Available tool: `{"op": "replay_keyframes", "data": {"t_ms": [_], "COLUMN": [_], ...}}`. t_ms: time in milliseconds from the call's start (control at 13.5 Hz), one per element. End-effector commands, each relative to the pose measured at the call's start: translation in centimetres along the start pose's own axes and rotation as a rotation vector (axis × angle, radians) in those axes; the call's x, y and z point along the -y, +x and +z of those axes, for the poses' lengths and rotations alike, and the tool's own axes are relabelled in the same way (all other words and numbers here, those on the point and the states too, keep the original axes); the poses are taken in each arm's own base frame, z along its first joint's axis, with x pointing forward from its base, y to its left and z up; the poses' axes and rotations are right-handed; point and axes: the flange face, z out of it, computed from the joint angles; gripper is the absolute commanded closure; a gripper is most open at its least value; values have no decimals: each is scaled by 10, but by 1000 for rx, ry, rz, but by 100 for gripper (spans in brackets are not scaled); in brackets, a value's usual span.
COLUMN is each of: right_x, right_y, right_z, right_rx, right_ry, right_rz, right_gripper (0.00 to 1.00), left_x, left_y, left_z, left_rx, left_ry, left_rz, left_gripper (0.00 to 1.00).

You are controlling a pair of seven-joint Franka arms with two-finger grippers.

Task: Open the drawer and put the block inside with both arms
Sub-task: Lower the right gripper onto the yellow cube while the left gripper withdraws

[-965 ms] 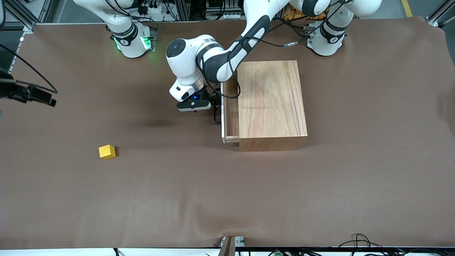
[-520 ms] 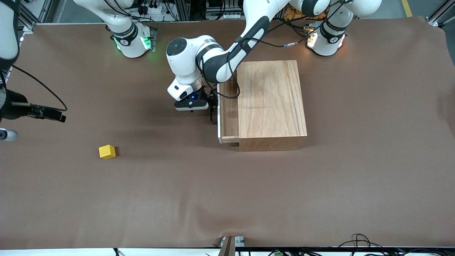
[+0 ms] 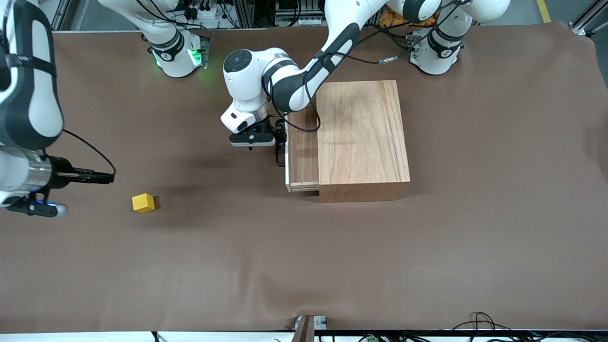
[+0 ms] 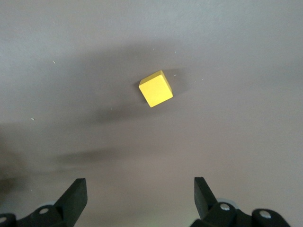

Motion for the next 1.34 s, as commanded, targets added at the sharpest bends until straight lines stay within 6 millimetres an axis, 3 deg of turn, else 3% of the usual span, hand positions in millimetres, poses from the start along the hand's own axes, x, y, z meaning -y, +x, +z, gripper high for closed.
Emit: {"op": "replay_keyframes", "data": {"t_ms": [0,149,223,297,371,446,520,594,668,817,965,1114,1262], "right_x": [15,17,12,20,40,79,116,117,104,59,44,19,1], "right_y": [16,23,32,39,39,40,40,41,43,66,76,78,82], "right_z": [23,41,60,76,85,93,88,85,93,128,137,155,169], "right_rx": [42,70,88,104,116,93,27,11,27,49,4,0,-46], "right_ry": [0,2,8,5,-6,-27,-47,-50,-50,-33,-27,-18,-21], "right_rz": [-9,-1,5,-9,-41,-86,-135,-149,-132,-116,-273,-319,-477], "right_gripper": [0,0,0,0,0,0,0,0,0,0,0,0,0], "left_x": [-35,-38,-38,-37,-36,-36,-35,-35,-33,-27,-18,-7,29], "left_y": [-16,-14,-14,-12,-12,-11,-9,-6,-2,4,8,10,31], "left_z": [5,2,1,1,0,-2,-10,-18,-30,-52,-71,-90,-133], "left_rx": [8,-6,-6,-9,-8,-11,-12,-17,-23,-16,6,33,53], "left_ry": [-208,-247,-249,-247,-246,-248,-252,-259,-269,-250,-205,-153,-47], "left_rz": [-27,-56,-61,-63,-63,-64,-70,-81,-88,-93,-99,-105,-139], "left_gripper": [0,0,0,0,0,0,0,0,0,0,0,0,0]}}
